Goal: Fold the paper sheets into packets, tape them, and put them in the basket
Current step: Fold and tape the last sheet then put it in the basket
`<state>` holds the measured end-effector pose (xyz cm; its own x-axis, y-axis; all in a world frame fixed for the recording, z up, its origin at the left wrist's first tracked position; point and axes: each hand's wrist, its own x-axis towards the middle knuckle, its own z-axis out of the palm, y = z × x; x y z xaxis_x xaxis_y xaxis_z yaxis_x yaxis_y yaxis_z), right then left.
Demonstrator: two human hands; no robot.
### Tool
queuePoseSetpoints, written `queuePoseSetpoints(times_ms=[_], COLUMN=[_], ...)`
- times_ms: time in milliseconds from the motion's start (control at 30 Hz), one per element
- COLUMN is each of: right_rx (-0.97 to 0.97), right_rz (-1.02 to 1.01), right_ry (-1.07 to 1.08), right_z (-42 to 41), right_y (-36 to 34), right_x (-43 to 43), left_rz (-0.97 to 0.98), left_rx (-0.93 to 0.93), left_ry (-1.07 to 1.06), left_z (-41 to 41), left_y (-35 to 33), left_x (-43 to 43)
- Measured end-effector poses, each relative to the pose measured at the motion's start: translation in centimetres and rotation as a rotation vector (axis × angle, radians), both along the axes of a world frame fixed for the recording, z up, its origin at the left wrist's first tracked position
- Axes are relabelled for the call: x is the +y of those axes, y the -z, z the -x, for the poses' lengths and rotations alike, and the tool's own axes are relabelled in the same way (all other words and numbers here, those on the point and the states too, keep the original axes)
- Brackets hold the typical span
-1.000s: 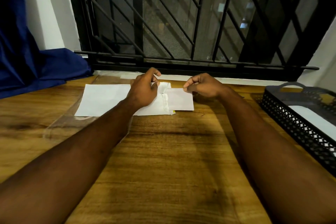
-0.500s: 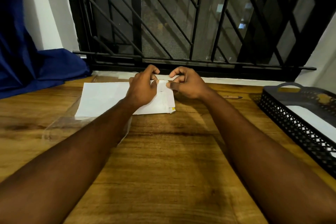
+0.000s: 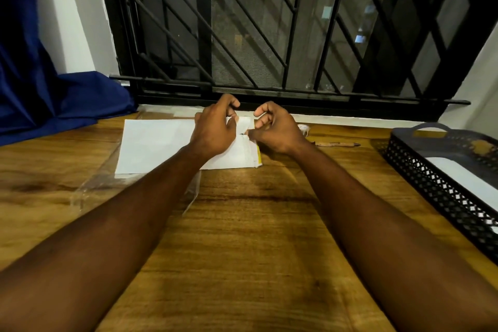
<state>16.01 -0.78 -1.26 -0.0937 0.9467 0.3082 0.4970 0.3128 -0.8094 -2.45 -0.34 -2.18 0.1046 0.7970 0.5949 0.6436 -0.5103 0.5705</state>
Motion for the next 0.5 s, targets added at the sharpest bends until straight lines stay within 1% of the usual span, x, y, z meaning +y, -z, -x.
queuePoseSetpoints(times_ms=[167, 233, 333, 400, 500], right_rx=[0.088, 0.133, 0.259, 0.238, 0.101], right_rz=[0.213, 0.248, 0.315, 0.342, 0.311], right_ry=[0.052, 0.012, -0.034, 0.011, 0.132], right_z=[-0.3, -0.5, -0.9, -1.3, -1.6], right_y=[0.0, 0.1, 0.0, -0.2, -0.3], right_x=[0.0, 0.0, -0.2, -0.2, 0.3], left_rz=[0.002, 0.003, 0.022, 0.055, 0.105], left_rx=[-0.01, -0.004, 0.048, 0.101, 0.262], left_ry=[0.007, 0.0, -0.023, 0.004, 0.062], left_z=[0.0, 0.0, 0.0, 0.2, 0.1], left_y=[0.0, 0.0, 0.1, 0.4, 1.1], left_x=[0.0, 0.0, 0.1, 0.1, 0.2])
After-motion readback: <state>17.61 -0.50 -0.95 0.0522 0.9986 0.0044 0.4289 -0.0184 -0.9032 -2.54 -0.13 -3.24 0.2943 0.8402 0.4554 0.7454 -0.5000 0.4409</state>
